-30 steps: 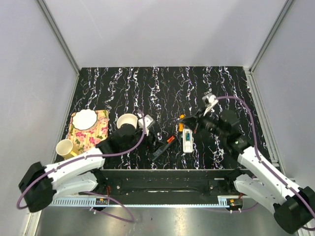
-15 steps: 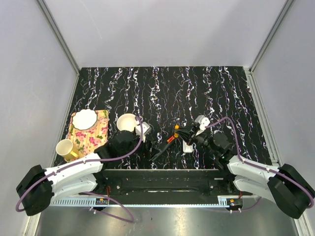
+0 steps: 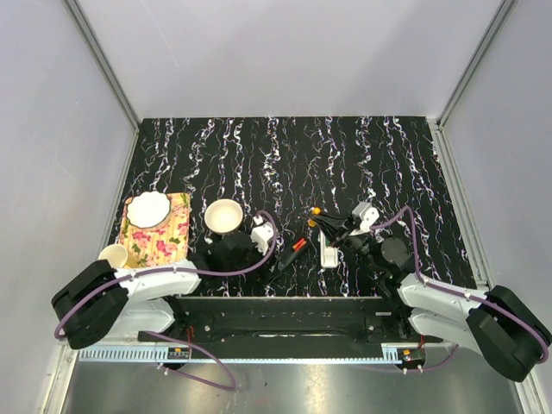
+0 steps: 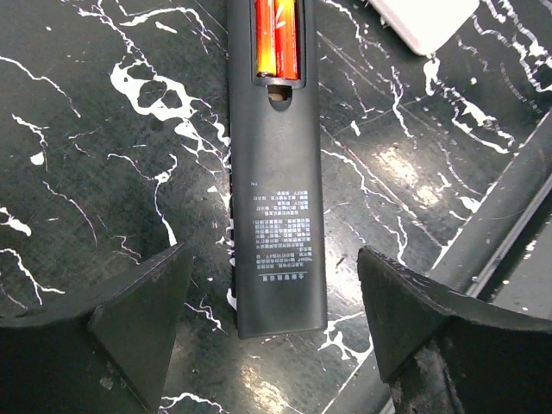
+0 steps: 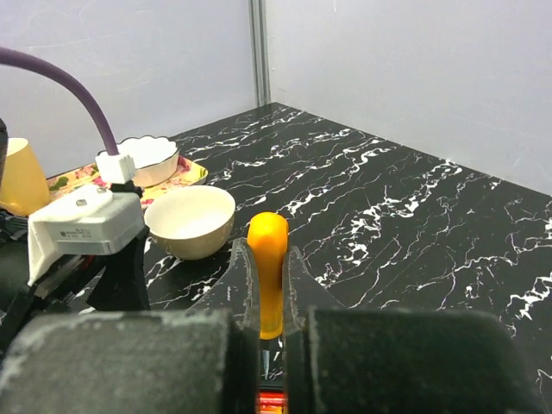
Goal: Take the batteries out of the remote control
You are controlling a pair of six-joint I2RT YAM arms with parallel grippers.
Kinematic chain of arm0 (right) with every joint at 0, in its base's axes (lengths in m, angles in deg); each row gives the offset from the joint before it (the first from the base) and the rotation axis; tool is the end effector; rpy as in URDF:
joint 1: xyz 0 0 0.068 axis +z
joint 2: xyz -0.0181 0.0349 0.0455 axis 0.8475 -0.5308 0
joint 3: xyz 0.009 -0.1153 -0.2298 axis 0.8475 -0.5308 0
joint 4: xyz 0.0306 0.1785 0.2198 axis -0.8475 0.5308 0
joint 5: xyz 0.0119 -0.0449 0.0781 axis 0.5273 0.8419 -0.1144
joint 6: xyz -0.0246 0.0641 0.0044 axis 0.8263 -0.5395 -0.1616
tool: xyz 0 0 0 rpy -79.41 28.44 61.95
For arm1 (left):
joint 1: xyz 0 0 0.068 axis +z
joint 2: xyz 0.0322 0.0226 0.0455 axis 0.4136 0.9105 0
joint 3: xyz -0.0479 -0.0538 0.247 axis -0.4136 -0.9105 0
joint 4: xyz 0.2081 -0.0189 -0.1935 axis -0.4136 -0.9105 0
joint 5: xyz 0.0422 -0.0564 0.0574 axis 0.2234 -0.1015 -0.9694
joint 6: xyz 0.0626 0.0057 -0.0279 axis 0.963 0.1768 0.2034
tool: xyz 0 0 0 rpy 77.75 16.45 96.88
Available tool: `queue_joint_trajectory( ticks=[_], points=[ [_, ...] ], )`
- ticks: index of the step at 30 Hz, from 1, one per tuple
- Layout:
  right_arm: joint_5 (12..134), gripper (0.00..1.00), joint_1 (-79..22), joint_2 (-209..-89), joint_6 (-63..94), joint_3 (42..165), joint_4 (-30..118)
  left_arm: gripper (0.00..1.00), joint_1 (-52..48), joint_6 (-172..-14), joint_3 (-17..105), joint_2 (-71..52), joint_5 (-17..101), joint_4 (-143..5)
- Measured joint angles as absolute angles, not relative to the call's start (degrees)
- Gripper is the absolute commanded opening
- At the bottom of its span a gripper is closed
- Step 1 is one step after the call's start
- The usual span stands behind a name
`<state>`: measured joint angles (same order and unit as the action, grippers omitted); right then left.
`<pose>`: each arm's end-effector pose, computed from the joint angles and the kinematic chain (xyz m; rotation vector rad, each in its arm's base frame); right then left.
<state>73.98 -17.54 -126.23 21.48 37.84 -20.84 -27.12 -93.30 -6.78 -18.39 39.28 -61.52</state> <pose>0.1773 0.1592 0.1983 -0.5449 1.2098 0.6873 0.1571 -0.2060 0.1159 0.8228 2.1325 -0.7069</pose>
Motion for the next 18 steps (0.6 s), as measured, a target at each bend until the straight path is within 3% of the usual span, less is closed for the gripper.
queue_joint_trajectory(
  ticks=[7,18],
  points=[
    [75.64,0.0,-17.54,-130.73,22.34,34.82,-27.24,0.79,-30.33,-90.52,-4.22,-10.89,36.7,-59.38],
    [75.47,0.0,-17.54,-139.82,22.4,34.28,-29.82,0.64,-33.7,-90.11,-3.65,-6.41,33.2,-56.21]
  ],
)
